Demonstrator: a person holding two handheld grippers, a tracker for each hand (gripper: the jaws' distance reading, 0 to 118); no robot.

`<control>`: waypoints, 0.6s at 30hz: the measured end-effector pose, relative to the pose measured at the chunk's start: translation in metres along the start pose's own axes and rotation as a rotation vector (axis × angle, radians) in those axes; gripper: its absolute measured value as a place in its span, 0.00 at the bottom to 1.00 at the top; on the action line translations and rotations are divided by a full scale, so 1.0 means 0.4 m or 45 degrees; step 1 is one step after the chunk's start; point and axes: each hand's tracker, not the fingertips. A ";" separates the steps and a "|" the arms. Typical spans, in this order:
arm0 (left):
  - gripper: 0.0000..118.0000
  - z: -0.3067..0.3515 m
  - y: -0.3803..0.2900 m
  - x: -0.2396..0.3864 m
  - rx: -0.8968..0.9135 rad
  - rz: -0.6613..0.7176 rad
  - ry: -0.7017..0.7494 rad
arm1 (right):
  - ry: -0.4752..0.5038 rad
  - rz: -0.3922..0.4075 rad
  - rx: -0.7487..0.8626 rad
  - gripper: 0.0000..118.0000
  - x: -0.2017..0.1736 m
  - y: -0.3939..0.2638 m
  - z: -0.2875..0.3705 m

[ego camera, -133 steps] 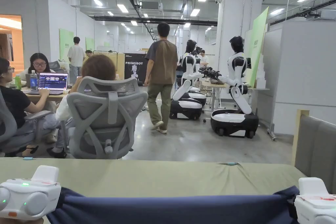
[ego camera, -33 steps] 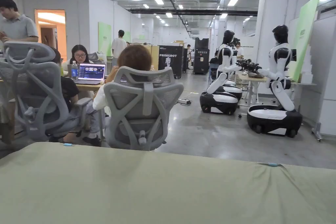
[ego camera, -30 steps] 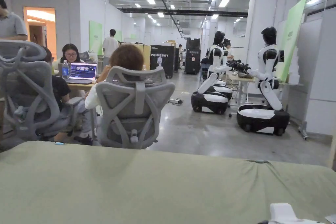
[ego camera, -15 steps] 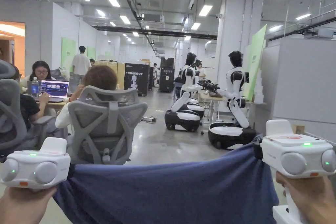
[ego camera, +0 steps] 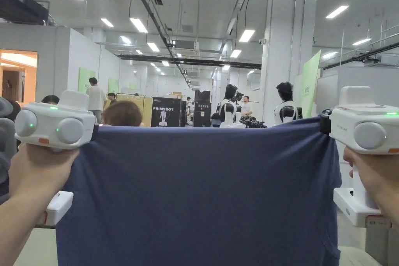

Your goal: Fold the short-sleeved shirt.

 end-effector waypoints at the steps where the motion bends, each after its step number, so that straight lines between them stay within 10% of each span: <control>1: 0.00 -0.014 0.004 -0.006 -0.004 -0.006 0.001 | -0.003 -0.005 0.015 0.02 -0.002 0.007 -0.004; 18: 0.00 -0.023 -0.289 0.049 -0.204 -0.018 -0.058 | -0.001 0.018 -0.191 0.02 0.019 -0.299 -0.008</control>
